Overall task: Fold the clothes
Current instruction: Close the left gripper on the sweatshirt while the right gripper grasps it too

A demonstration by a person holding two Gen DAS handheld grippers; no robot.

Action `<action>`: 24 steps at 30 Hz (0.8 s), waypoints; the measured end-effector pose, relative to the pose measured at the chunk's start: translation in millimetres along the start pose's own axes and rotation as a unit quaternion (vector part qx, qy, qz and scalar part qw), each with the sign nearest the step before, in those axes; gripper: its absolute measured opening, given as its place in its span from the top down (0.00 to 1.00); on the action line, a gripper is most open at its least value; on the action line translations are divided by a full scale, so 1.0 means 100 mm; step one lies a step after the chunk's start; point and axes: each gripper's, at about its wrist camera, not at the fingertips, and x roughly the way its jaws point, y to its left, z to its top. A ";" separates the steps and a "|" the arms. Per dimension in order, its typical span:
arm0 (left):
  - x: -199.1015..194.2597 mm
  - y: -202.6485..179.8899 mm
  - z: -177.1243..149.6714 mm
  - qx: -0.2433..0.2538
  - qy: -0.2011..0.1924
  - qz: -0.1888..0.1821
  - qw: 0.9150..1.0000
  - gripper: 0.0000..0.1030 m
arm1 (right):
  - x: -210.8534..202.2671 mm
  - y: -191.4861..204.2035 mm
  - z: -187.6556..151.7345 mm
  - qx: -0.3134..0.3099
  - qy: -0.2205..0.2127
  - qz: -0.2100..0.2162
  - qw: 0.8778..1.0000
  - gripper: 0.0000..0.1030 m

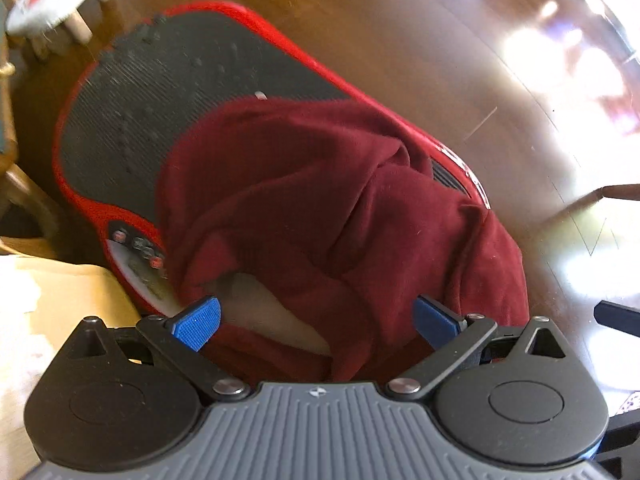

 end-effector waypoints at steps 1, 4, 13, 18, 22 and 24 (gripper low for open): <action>0.06 -0.01 0.01 0.001 0.004 0.003 1.000 0.00 | 0.05 0.00 0.02 0.000 0.000 -0.003 1.000 0.00; 0.23 -0.05 0.05 0.000 0.014 0.007 1.000 0.00 | 0.23 -0.01 0.06 0.007 0.007 -0.004 1.000 0.00; 0.63 0.07 0.06 -0.070 0.077 -0.047 0.993 0.00 | 0.68 0.04 0.10 -0.008 0.029 -0.007 1.000 0.00; 0.75 0.05 -0.01 -0.071 0.092 -0.047 0.992 0.00 | 0.87 0.01 0.06 -0.004 0.034 -0.004 0.999 0.00; 0.79 -0.03 -0.06 -0.060 0.087 -0.052 0.993 0.03 | 0.93 0.09 0.01 -0.025 0.031 -0.009 0.999 0.00; 0.80 -0.05 -0.09 -0.058 0.082 -0.056 0.993 0.12 | 0.98 0.12 -0.03 -0.034 0.032 -0.014 0.999 0.00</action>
